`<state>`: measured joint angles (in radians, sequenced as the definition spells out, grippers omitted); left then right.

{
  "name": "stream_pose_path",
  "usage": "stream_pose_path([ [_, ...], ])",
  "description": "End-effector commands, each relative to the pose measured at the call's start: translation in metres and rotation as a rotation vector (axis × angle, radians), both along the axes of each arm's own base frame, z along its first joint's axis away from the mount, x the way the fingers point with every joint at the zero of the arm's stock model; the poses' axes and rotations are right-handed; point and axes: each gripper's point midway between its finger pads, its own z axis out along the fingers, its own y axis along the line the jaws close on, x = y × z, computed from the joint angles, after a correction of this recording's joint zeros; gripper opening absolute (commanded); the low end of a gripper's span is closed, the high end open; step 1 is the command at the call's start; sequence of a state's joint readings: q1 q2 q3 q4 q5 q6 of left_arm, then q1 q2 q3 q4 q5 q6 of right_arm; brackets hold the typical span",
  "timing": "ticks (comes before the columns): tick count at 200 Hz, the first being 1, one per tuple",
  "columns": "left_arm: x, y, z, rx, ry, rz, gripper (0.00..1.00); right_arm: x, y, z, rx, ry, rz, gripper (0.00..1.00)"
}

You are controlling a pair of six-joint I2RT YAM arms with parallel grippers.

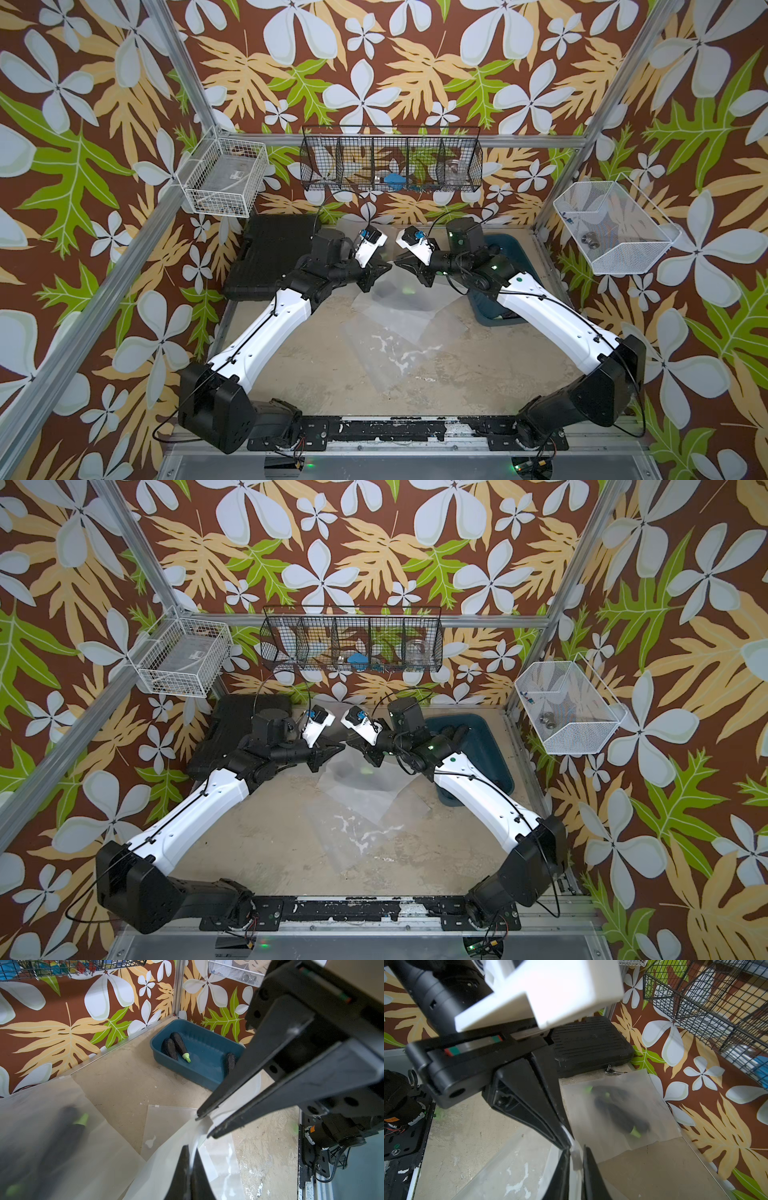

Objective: Place the eggplant in a zip-top bag and seal the zipper
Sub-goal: Zip the zipper on the zipper food storage bag.

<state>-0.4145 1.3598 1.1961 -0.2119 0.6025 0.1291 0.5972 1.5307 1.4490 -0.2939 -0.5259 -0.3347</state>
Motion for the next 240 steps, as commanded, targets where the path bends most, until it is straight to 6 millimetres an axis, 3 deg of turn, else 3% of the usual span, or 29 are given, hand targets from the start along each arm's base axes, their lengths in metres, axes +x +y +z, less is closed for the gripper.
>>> stream_pose_path([
  [1, 0.004, 0.000, 0.007, -0.015, -0.019, 0.017, 0.00, 0.000, -0.001, -0.002, -0.013, -0.003, -0.002, 0.11],
  [110, 0.028, 0.015, 0.013, -0.049, -0.035, 0.146, 0.00, 0.005, -0.038, -0.023, -0.067, 0.045, -0.141, 0.09],
  [180, 0.041, 0.022, 0.006, -0.051, -0.018, 0.190, 0.00, 0.019, -0.085, -0.045, -0.064, 0.156, -0.366, 0.09],
  [240, 0.053, 0.036, 0.008, -0.044, -0.032, 0.235, 0.00, 0.010, -0.115, -0.074, -0.113, 0.239, -0.515, 0.09],
])
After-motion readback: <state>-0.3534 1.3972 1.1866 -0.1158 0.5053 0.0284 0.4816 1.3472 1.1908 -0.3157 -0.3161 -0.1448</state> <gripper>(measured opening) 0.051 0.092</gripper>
